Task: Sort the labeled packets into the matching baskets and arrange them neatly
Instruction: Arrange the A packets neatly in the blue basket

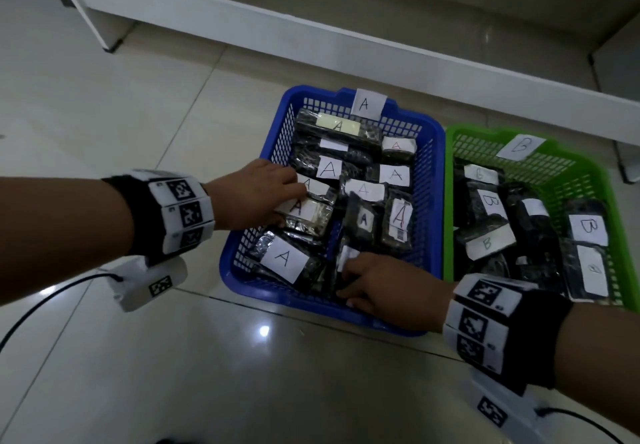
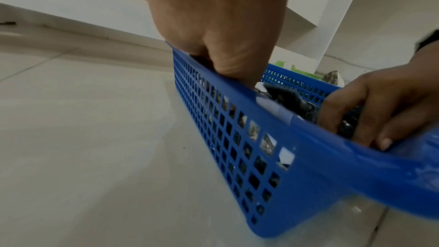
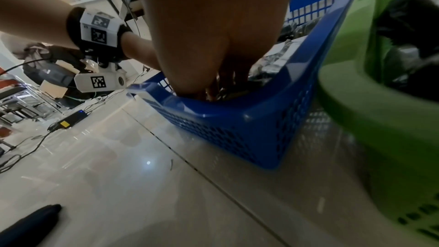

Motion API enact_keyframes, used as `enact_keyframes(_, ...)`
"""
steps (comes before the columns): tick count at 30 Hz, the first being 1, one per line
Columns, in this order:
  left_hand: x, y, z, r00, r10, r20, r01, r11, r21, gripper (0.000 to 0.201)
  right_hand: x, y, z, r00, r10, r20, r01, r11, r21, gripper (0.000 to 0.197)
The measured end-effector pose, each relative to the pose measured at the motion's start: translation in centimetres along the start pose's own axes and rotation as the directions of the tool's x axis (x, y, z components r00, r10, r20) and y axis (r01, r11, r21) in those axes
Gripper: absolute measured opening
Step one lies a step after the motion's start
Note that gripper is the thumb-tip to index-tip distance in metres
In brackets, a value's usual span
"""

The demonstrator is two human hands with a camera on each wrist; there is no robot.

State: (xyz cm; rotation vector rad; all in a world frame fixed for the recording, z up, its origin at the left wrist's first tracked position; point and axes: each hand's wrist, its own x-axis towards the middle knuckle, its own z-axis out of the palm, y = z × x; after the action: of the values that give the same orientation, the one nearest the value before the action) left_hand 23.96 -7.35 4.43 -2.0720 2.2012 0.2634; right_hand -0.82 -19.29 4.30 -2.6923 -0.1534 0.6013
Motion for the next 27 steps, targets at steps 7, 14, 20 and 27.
enact_keyframes(7, -0.2, -0.1, 0.5, 0.999, -0.005, -0.043, 0.000, 0.992, -0.127, 0.054, -1.1, 1.0, -1.5, 0.879, 0.272, -0.391, -0.154, 0.939, 0.307, 0.015)
enact_keyframes(14, 2.0, 3.7, -1.6, 0.989, 0.071, -0.126, -0.093, 0.980, -0.176, 0.058, -1.6, 5.6, -4.7, 0.866, 0.454, -0.212, -0.486, 0.862, -0.142, 0.059)
enact_keyframes(20, 3.6, 6.7, 0.3, 0.982, 0.191, -0.002, -0.191, 0.982, -0.013, 0.041, -1.8, 5.8, -3.8, 0.883, 0.446, -0.150, -0.470, 0.849, -0.242, 0.065)
enact_keyframes(27, 3.3, 6.2, 1.5, 0.974, 0.228, -0.012, -0.228, 0.974, -0.009, 0.048, -1.9, 5.7, -4.2, 0.920, 0.377, -0.107, -0.392, 0.898, -0.201, 0.054)
